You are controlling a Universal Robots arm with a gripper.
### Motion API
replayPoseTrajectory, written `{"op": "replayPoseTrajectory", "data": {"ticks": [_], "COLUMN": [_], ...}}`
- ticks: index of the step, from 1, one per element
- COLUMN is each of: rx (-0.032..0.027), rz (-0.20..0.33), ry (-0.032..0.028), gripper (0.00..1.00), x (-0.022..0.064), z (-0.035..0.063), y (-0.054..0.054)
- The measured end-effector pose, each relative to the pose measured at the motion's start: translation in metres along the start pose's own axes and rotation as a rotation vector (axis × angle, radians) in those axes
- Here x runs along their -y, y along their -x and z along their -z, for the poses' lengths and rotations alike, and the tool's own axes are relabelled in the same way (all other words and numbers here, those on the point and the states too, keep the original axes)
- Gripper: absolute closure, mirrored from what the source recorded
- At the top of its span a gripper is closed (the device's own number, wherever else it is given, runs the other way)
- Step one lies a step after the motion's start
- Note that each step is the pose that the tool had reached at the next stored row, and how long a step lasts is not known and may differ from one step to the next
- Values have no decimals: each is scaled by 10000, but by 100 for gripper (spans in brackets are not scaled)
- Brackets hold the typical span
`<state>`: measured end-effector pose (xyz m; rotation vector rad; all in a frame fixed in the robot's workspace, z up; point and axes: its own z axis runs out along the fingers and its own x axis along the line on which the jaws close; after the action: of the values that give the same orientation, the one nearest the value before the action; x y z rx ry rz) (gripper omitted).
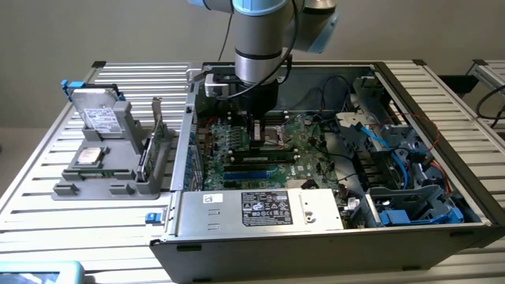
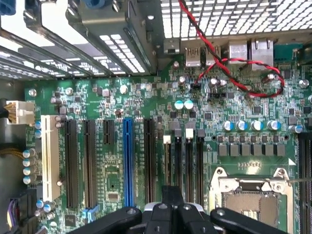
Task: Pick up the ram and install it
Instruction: 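Press down the ram until it locks into place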
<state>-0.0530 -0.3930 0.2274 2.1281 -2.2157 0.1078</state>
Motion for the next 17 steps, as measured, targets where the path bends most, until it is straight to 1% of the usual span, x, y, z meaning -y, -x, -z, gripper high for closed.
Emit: {"op": "replayPoseTrajectory", "data": {"ticks": [2,4,10,17], "rx": [-18,-17,-19,-18], "rz": [0,-2,-7,-6], "ry": [7,8,9,9], "gripper": [89,89,89,89], "x": [7,29,116,228], "z": [46,63,82,105], "y": [-7,-8,-10,-37]}}
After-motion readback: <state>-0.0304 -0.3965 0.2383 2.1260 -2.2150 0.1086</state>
